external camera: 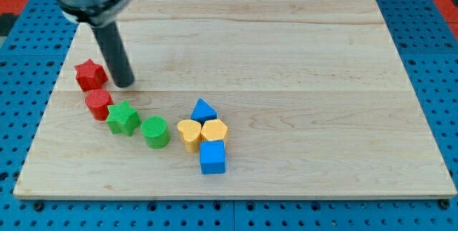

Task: Push the red star to the left of the triangle

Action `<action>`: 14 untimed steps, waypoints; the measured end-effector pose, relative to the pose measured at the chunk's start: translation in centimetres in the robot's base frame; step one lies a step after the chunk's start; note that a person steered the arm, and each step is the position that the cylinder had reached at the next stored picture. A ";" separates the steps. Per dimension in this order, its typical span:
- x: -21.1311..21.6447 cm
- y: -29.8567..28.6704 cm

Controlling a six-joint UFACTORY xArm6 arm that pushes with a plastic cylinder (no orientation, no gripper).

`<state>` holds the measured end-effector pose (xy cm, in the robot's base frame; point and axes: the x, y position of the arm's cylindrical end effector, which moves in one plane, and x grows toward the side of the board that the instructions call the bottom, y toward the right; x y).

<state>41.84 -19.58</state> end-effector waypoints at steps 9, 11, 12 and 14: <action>-2.8 -10.9; -1.6 -5.3; -0.2 -7.5; 1.4 0.4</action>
<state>43.22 -19.14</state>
